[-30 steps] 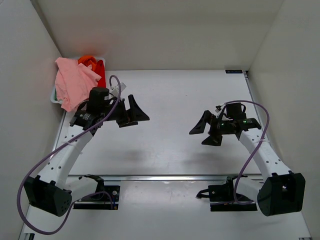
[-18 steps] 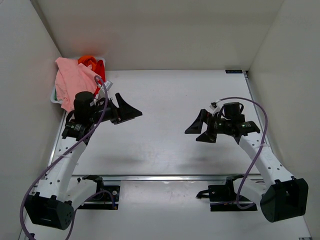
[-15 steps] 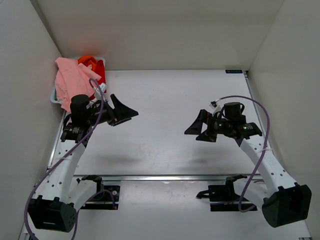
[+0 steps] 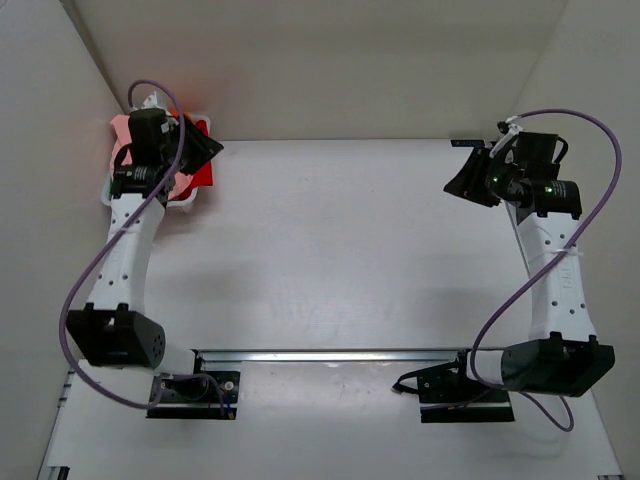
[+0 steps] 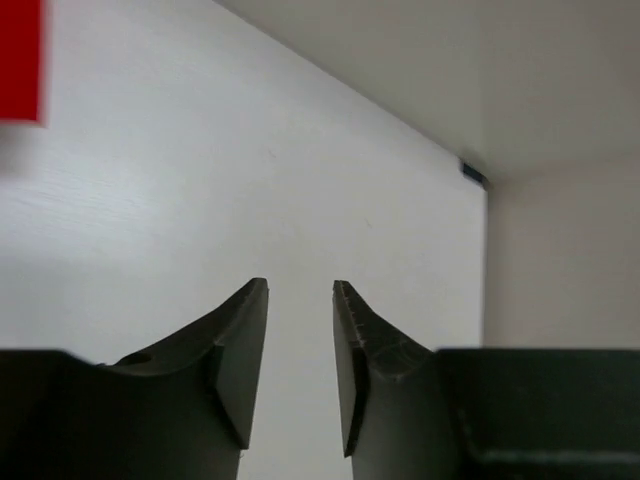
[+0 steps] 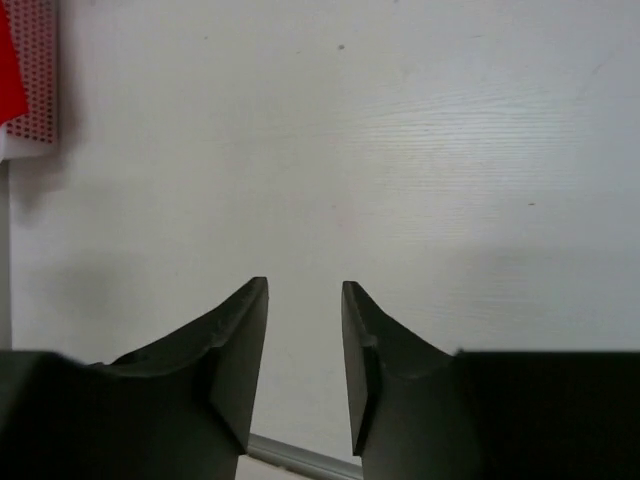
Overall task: Fold and stack the t-shirts
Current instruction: Grab crumpled tshirt from bin with the left arm
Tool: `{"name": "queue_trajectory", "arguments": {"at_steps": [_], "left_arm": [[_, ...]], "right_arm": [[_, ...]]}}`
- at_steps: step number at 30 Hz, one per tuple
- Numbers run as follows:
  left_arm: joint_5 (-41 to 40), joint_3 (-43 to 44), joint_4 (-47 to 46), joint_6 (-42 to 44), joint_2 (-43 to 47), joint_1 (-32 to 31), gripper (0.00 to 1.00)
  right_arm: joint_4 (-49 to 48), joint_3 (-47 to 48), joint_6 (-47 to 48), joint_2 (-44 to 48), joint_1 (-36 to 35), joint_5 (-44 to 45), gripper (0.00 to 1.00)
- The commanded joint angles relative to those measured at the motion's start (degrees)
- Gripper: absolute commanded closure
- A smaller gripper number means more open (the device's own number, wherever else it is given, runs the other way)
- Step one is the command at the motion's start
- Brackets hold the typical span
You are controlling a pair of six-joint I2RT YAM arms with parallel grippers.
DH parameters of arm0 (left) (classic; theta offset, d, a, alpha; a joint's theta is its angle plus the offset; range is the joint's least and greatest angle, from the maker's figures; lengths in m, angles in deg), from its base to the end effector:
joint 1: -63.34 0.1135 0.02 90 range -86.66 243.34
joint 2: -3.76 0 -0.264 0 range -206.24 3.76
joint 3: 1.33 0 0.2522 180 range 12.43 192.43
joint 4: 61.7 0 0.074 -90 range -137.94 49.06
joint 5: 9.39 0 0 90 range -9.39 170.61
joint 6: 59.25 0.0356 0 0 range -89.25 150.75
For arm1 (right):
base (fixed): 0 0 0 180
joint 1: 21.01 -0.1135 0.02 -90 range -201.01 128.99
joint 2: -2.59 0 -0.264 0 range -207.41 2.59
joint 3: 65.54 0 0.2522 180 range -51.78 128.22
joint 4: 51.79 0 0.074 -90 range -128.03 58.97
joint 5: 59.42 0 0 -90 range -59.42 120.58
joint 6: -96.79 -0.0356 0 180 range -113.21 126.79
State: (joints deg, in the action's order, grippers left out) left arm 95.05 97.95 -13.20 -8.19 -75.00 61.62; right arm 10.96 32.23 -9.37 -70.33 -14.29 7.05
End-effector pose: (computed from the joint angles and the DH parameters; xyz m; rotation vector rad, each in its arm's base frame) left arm 0.3001 -0.0179 0.4099 -0.5211 2.0511 -0.6913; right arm 0.2554 -0.0158 0.4063 0.2179 2.2120 0.5479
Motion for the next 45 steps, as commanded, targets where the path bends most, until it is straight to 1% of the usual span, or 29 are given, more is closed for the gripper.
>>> {"name": "queue_trajectory", "arguments": {"at_steps": [1, 2, 4, 5, 6, 7, 9, 11, 13, 15, 18, 20, 25, 26, 28, 29, 30, 31, 32, 33, 34, 37, 39, 40, 41, 42, 43, 44, 45], "left_arm": [[-21.25, 7.36, 4.01, 0.53, -7.70, 1.62, 0.54], [-23.55, 12.08, 6.28, 2.36, -12.16, 1.45, 0.52], [-33.64, 24.46, 10.93, 6.31, -21.91, 1.71, 0.49], [-36.21, 27.57, 13.40, 6.59, -24.14, 1.72, 0.46], [-39.45, 32.56, 14.21, 7.12, -28.16, 3.28, 0.45], [-41.49, 34.61, 14.91, 7.56, -29.77, 4.25, 0.42], [-42.21, 38.66, 14.39, 7.30, -34.69, 6.02, 0.39], [-42.82, 38.76, 13.25, 6.33, -37.41, 8.30, 0.38], [-44.05, 38.59, 14.82, 4.32, -40.23, 9.71, 0.39], [-44.50, 37.10, 13.79, 5.01, -41.73, 10.94, 0.38], [-45.81, 34.19, 11.23, 7.47, -43.49, 10.60, 0.38], [-48.17, 35.68, 12.54, 8.87, -45.59, 10.07, 0.38], [-47.83, 37.53, 14.56, 11.51, -50.96, 9.01, 0.37], [-47.57, 37.01, 14.56, 11.17, -51.57, 8.92, 0.36], [-46.08, 36.31, 13.43, 11.51, -51.67, 9.10, 0.25], [-44.16, 35.34, 13.34, 11.69, -51.58, 9.10, 0.24], [-43.53, 35.07, 12.81, 11.69, -51.58, 9.53, 0.27], [-43.01, 35.16, 13.16, 11.17, -51.49, 9.80, 0.49], [-43.09, 35.77, 13.16, 10.99, -51.75, 9.80, 0.63], [-43.52, 36.90, 13.51, 10.73, -51.50, 9.80, 0.85], [-44.05, 37.61, 14.12, 11.33, -51.93, 9.71, 0.98], [-48.77, 45.42, 16.40, 12.22, -51.14, 8.67, 1.00], [-50.55, 57.42, 18.87, 11.52, -50.71, 7.96, 1.00], [-49.86, 60.79, 19.39, 10.47, -50.01, 7.61, 1.00], [-49.60, 61.34, 18.27, 9.77, -47.04, 7.26, 1.00], [-47.07, 58.65, 16.86, 8.11, -42.92, 6.73, 1.00], [-44.17, 54.10, 13.20, 7.39, -40.36, 6.20, 1.00], [-42.23, 51.18, 9.16, 7.47, -34.76, 5.24, 1.00], [-37.42, 45.67, 4.16, 8.34, -29.31, 3.06, 1.00]], "right_arm": [[5.15, 3.79, 3.16, -1.69, -1.52, 8.40, 0.65], [5.58, 3.97, 3.16, -1.69, -2.75, 9.54, 0.63], [6.37, 5.02, 4.29, -2.66, -7.67, 15.16, 0.58], [6.47, 4.59, 4.65, -2.31, -8.47, 15.09, 0.54], [6.99, 4.06, 4.13, -1.70, -7.70, 14.31, 0.52], [6.12, 2.32, 3.86, -1.26, -6.82, 11.86, 0.49], [5.77, 0.11, 2.98, -0.12, -3.75, 10.35, 0.48], [6.03, -0.16, 3.50, -0.29, -1.98, 10.35, 0.47], [6.81, 0.97, 3.07, -0.90, -0.06, 10.70, 0.47], [6.99, 1.51, 3.07, -1.51, 2.06, 10.17, 0.47], [8.31, 3.35, 2.63, -3.01, 2.07, 11.66, 0.47], [8.93, 3.62, 2.19, -4.15, 1.80, 12.63, 0.47], [9.63, 4.32, 1.31, -5.29, 2.33, 12.45, 0.46], [9.89, 4.76, 1.22, -5.38, 2.33, 12.45, 0.45], [9.81, 4.41, 1.05, -5.47, 2.16, 12.28, 0.46], [10.07, 4.41, 0.96, -5.47, 2.50, 11.58, 0.45], [9.81, 4.06, 0.70, -5.91, 2.33, 11.14, 0.45], [9.63, 3.89, 0.69, -5.39, 2.33, 11.57, 0.46], [9.63, 3.45, 0.61, -5.65, 2.42, 10.71, 0.46], [9.20, 3.53, 0.78, -5.21, 2.25, 10.52, 0.46], [9.28, 3.18, 0.17, -5.04, 2.24, 10.35, 0.46], [9.10, 3.27, 0.17, -5.03, 1.28, 9.73, 0.46], [8.23, 2.22, 0.35, -5.12, 1.10, 9.12, 0.47], [7.96, 2.30, 0.43, -4.86, 0.49, 8.85, 0.47], [8.31, 1.52, 0.69, -4.51, -0.21, 9.11, 0.48], [7.96, 0.81, 0.43, -4.24, -0.57, 9.46, 0.48], [7.18, 0.11, 0.08, -3.11, -1.26, 10.51, 0.49], [7.08, -1.46, -0.70, -2.58, -0.92, 10.78, 0.50], [6.47, -2.52, -1.32, -1.27, -0.75, 11.39, 0.51]]}}
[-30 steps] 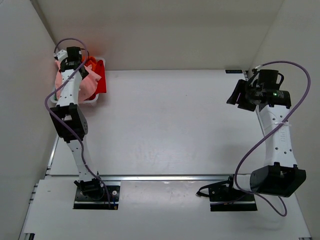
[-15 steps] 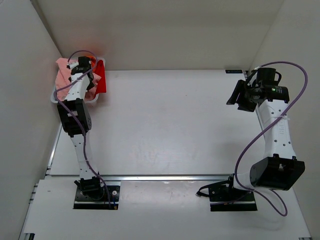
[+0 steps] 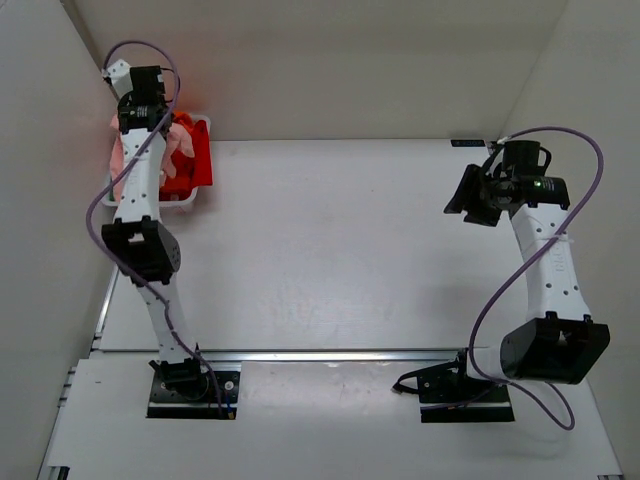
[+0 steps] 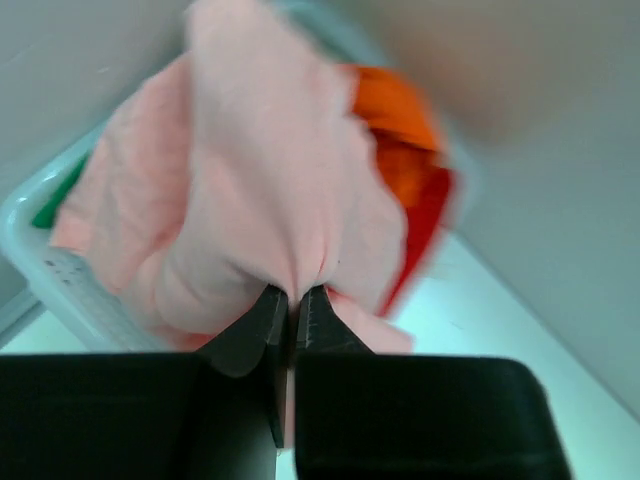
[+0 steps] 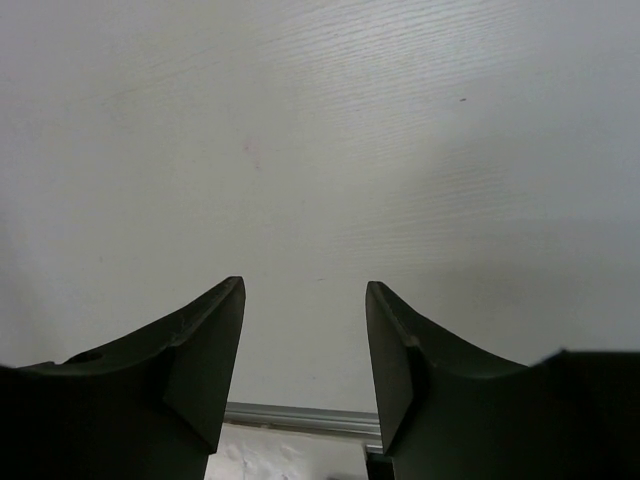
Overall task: Fold and stack the t-shirts
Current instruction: Grab crumpled tshirt from bin with the left arm, then move the tshirt to the center of the board
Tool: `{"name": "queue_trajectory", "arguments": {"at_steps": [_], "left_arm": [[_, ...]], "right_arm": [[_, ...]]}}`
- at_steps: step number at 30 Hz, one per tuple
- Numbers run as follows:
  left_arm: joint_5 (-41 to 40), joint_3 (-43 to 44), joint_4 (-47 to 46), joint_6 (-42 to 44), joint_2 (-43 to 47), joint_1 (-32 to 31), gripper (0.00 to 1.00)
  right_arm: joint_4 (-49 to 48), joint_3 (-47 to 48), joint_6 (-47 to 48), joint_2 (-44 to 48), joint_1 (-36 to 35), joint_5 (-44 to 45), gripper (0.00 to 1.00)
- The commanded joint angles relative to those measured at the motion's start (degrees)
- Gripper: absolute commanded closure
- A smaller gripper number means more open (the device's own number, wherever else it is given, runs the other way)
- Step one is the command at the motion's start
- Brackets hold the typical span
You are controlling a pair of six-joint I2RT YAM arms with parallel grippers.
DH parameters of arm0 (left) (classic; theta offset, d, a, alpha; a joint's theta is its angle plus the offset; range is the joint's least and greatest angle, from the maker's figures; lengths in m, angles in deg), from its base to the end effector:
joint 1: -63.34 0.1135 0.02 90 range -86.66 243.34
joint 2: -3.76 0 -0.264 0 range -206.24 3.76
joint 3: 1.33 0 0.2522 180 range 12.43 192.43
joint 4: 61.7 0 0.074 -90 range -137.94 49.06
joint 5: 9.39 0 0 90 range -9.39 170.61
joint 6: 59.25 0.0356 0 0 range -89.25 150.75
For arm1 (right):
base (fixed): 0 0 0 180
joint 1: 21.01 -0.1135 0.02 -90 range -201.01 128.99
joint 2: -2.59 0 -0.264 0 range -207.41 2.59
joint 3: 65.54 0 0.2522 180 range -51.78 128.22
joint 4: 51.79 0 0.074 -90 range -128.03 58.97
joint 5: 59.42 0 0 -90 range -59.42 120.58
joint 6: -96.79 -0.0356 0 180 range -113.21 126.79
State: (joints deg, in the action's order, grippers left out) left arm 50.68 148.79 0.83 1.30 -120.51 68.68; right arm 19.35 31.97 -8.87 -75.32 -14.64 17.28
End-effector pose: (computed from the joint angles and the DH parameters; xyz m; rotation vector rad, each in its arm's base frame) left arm 0.4760 0.0623 0.3790 -0.9026 1.9323 0.3309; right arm 0.2691 -0.0218 0.3712 0.3731 2.4421 0.3566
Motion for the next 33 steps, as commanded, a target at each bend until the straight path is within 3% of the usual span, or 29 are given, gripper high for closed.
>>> {"name": "queue_trajectory", "arguments": {"at_steps": [1, 3, 5, 7, 8, 13, 19, 22, 25, 27, 28, 29, 30, 33], "left_arm": [[11.00, -8.79, -11.58, 0.52, 21.12, -4.72, 1.00], [14.71, -9.01, -13.79, 3.59, 25.19, -11.90, 1.00], [17.35, -3.75, -11.26, 5.81, 26.71, -17.35, 1.00], [21.11, 2.49, -8.96, 3.98, 28.11, -21.94, 1.00], [24.97, 1.21, -8.61, 0.31, 29.07, -23.09, 1.00], [42.84, -18.29, -19.76, -18.50, 42.86, -21.51, 1.00], [53.75, -18.49, -14.17, -25.83, 44.02, -20.46, 1.00], [55.60, -31.55, -10.46, -27.06, 48.58, -20.11, 1.00], [53.93, -63.73, -13.42, -30.74, 62.08, -17.58, 1.00], [52.01, -76.68, -15.81, -33.02, 68.68, -15.28, 1.00], [49.91, -82.94, -16.51, -32.86, 72.72, -13.71, 0.94], [48.67, -84.74, -15.65, -32.43, 74.33, -12.74, 0.83], [44.74, -87.37, -14.68, -32.07, 77.22, -12.20, 0.79], [33.56, -87.32, -9.60, -28.57, 81.98, -13.25, 0.48]], "right_arm": [[-3.14, -4.45, -2.26, 5.73, 0.91, 0.30, 0.51], [-4.91, -8.06, -3.15, 8.19, 1.89, -0.23, 0.52], [-5.79, -11.13, -2.45, 10.14, 0.41, 1.16, 0.53], [-5.61, -11.93, -2.27, 12.42, -1.79, 4.32, 0.53], [-6.31, -12.98, -2.36, 14.17, -2.93, 4.77, 0.53], [-7.64, -16.42, -2.10, 19.37, -3.81, 7.66, 0.53], [-7.90, -17.65, -1.48, 21.84, -4.00, 8.90, 0.54], [-8.60, -19.31, -1.92, 22.63, -3.74, 7.15, 0.53], [-11.06, -23.61, -2.70, 23.33, -4.17, 2.51, 0.54], [-12.99, -27.38, -3.23, 23.07, -5.31, -0.92, 0.53], [-13.96, -29.76, -3.58, 22.72, -6.19, -1.90, 0.53], [-14.66, -32.13, -4.20, 22.80, -8.11, -2.17, 0.53], [-16.32, -33.28, -4.03, 22.45, -11.09, -2.34, 0.53], [-19.85, -37.42, -5.60, 20.96, -17.17, -1.64, 0.52]]}}
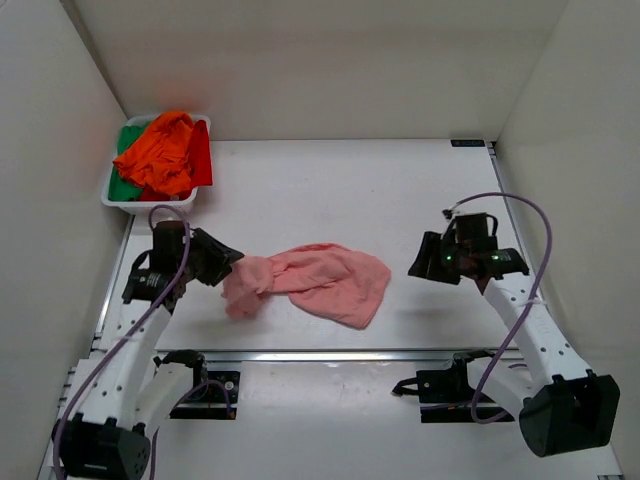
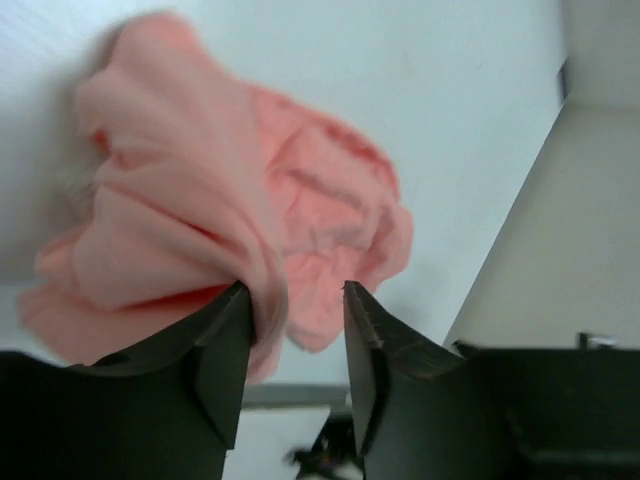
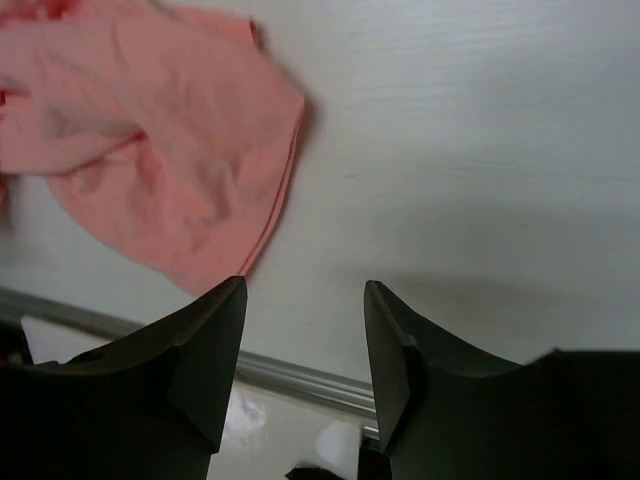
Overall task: Fold and stack the t-shirts
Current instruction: Move the tshirt to the center of the board
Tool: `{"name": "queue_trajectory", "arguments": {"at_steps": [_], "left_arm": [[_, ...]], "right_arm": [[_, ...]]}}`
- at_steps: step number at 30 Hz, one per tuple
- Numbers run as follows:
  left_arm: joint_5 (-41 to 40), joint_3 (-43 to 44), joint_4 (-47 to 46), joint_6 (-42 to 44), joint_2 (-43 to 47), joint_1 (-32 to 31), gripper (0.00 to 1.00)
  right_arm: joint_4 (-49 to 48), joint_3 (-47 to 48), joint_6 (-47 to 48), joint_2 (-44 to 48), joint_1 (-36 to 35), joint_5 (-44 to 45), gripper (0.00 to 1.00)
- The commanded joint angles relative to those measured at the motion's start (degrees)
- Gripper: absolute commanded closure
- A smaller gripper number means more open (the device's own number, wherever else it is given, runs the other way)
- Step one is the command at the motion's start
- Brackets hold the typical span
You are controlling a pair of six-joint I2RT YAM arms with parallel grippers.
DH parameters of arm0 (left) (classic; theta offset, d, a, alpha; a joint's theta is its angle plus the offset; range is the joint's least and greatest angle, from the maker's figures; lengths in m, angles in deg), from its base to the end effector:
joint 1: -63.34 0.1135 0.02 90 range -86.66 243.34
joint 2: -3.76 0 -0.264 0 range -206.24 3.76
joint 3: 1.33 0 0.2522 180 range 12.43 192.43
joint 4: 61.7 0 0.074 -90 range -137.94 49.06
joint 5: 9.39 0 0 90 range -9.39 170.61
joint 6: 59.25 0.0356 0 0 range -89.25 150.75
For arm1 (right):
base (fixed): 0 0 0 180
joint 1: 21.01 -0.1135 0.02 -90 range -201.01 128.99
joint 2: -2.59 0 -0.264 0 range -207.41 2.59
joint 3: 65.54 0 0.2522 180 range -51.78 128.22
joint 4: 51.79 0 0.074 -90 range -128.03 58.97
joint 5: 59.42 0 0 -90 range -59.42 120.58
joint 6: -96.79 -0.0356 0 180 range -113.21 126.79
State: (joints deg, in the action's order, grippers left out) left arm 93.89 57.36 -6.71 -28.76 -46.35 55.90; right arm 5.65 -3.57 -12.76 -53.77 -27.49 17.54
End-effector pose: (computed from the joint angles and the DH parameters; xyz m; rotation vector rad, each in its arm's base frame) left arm 0.1725 -0.0308 0.2750 -0.9980 2.3095 -0.7983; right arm 0.1898 0.0296 0.2725 0.1865 2.4969 0.4735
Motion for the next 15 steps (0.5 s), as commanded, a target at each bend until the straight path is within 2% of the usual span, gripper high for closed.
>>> {"name": "queue_trajectory", "arguments": {"at_steps": [1, 3, 6, 7, 8, 9, 10, 11, 13, 14, 15], "left_arm": [[-13.15, 5.51, -0.73, 3.15, 8.61, -1.25, 0.48], [-17.84, 6.49, 2.09, 5.53, 9.32, -1.26, 0.44], [-15.75, 3.77, 1.66, 8.87, 9.59, 0.41, 0.42], [-15.30, 2.63, 1.74, 9.49, 9.76, 0.06, 0.44], [-15.21, 1.32, 1.57, 10.19, 10.29, -0.11, 0.53], [-16.78, 0.96, 1.74, 10.81, 10.90, -0.90, 0.67], [-18.71, 0.78, 2.44, 11.95, 10.99, -1.52, 0.71], [-19.34, 0.69, 2.80, 13.17, 12.13, -1.52, 0.68], [-21.53, 1.91, 4.64, 16.08, 12.66, -0.48, 0.47], [-20.15, 2.09, 4.30, 18.70, 13.10, 0.40, 0.37], [-18.74, 2.09, 4.29, 20.03, 13.02, 0.76, 0.36]], "right_arm": [[-7.28, -2.58, -2.07, -1.20, -4.33, -2.43, 0.52], [-9.75, -4.95, -2.77, -1.56, -5.21, -3.40, 0.52], [-12.39, -6.89, -2.77, -2.79, -6.70, -4.27, 0.51], [-13.18, -6.98, -2.34, -3.49, -7.14, -4.80, 0.50], [-13.79, -7.42, -1.90, -4.02, -7.49, -5.41, 0.51], [-14.06, -7.77, -1.81, -4.20, -8.19, -5.33, 0.50], [-15.11, -8.04, -2.24, -4.02, -9.24, -5.24, 0.50], [-15.55, -8.74, -2.33, -3.59, -9.16, -4.72, 0.50], [-17.22, -10.66, -3.47, -3.41, -9.51, -4.80, 0.49], [-18.18, -11.02, -3.82, -3.23, -9.52, -4.89, 0.50], [-19.50, -12.59, -4.70, -3.41, -9.86, -5.24, 0.50]]}}
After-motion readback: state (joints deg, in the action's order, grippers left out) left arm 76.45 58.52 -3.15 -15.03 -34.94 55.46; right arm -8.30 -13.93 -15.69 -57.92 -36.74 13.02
